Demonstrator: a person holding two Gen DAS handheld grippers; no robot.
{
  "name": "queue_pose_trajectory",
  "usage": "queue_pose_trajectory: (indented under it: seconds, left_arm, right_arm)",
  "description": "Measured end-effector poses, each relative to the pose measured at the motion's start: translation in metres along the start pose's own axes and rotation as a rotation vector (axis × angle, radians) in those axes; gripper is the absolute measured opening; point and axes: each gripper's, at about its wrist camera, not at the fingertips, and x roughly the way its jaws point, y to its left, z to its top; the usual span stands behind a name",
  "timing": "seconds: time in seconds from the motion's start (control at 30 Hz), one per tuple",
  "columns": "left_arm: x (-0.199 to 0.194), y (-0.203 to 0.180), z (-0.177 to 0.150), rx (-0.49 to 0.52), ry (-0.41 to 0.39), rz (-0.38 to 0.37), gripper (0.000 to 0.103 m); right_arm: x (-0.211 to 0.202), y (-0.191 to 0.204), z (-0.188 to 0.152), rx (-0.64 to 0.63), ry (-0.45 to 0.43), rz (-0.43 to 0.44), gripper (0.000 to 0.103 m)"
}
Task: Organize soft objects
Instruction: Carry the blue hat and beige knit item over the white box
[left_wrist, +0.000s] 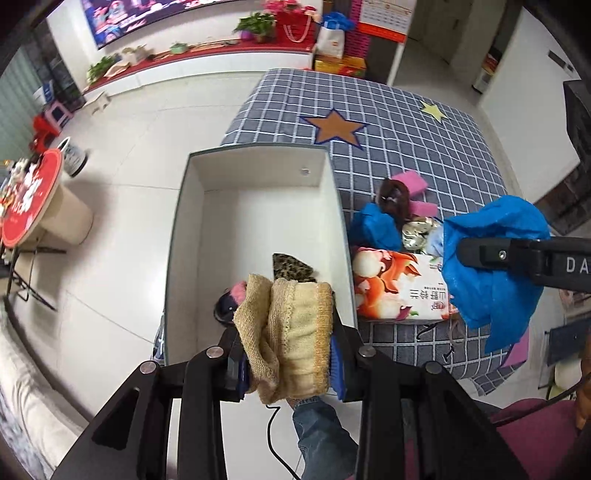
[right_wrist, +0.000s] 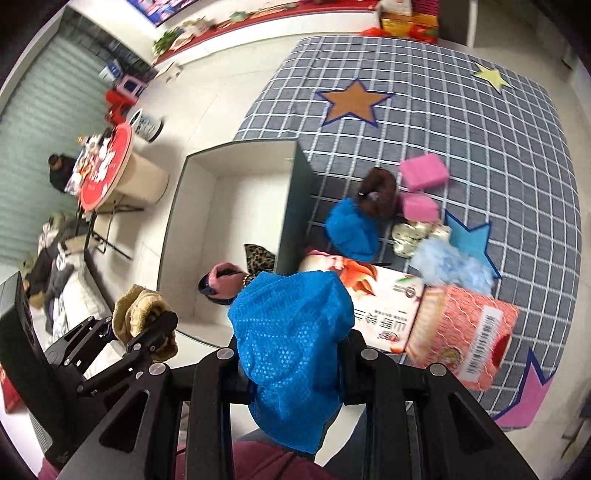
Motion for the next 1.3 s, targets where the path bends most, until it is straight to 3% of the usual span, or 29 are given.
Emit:
queue_pose_trajectory:
  seconds: [1.3]
  left_arm:
    - [-0.005, 0.041, -0.014, -0.135, 0.001, 0.053, 0.037]
  right_arm:
    - [0.029, 0.053, 0.017, -0.139, 0.073, 0.015, 0.031]
